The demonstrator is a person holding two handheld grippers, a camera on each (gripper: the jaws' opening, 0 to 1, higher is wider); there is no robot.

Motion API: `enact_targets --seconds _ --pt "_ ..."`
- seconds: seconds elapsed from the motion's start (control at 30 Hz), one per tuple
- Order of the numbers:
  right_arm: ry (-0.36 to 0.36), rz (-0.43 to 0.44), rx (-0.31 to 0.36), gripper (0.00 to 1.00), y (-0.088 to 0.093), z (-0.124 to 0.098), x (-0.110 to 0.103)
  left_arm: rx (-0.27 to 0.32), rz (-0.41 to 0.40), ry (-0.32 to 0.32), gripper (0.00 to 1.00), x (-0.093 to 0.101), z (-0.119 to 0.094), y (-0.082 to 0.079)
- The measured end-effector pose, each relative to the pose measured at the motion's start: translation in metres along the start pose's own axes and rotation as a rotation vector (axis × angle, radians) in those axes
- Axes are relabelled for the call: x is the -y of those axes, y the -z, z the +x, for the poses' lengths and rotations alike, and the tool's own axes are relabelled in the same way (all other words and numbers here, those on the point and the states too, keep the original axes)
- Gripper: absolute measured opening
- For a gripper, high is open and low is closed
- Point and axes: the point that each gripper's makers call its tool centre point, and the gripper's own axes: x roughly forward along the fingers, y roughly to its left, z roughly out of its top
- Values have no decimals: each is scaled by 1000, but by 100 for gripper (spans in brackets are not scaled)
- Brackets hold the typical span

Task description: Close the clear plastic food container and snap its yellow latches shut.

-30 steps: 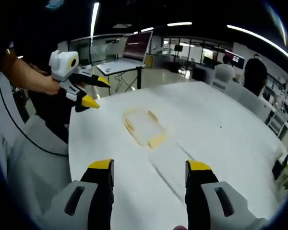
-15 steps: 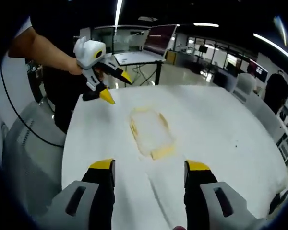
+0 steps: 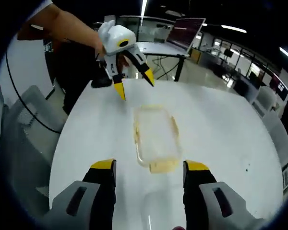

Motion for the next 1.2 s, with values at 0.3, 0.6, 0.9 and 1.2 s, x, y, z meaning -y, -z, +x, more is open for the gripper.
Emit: enact_targets --seconds 0.3,0.6,0.9,1.2 --pt "-42 -45 -73 53 7 25 12 -36 50 85 47 -13 10 12" --pt "-88 -66 -191 52 24 45 19 -118 112 218 46 -23 28 34" --pt "-113 -108 -265 49 35 58 22 -153 118 316 45 -18 40 45" --pt "-131 -127 -317 47 41 71 23 -168 132 361 43 -10 46 54"
